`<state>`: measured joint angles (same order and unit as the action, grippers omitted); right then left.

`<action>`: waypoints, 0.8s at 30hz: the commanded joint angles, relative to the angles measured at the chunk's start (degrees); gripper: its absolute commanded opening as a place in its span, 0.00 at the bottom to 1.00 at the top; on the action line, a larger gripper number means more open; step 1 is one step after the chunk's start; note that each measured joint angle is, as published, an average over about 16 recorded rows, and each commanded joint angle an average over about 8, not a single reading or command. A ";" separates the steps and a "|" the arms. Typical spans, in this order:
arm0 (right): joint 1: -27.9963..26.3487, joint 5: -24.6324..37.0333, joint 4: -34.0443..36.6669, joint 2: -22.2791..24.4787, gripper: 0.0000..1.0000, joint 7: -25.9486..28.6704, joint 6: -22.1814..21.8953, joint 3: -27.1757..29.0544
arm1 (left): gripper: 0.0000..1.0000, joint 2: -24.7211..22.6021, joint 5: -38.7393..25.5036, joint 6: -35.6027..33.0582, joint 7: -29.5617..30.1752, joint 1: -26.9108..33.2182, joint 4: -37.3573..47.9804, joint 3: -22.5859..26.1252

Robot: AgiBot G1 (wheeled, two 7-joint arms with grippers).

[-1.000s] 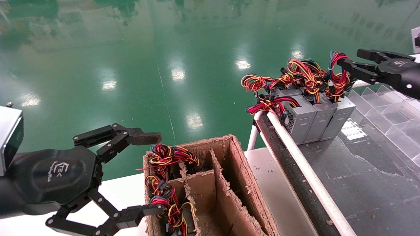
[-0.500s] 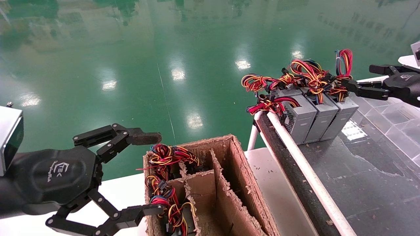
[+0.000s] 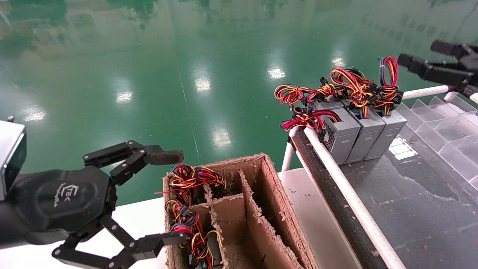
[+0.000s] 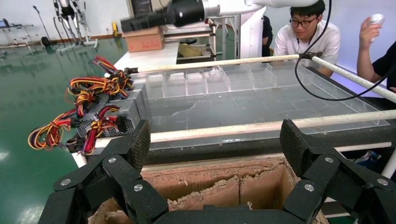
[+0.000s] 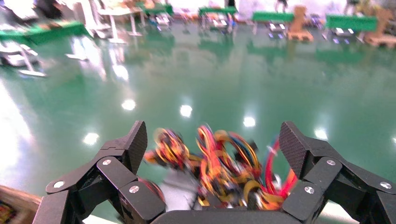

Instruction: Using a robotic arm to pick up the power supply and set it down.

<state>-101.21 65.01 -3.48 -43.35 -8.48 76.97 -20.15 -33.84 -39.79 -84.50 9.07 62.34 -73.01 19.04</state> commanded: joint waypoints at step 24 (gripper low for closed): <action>16.73 -9.91 -29.61 3.55 1.00 8.14 3.86 1.82 | 1.00 0.01 0.02 0.00 -0.02 0.02 0.02 0.04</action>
<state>-84.48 55.10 -33.09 -39.80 -0.34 80.83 -18.33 -33.84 -39.77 -84.50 9.05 62.35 -72.99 19.08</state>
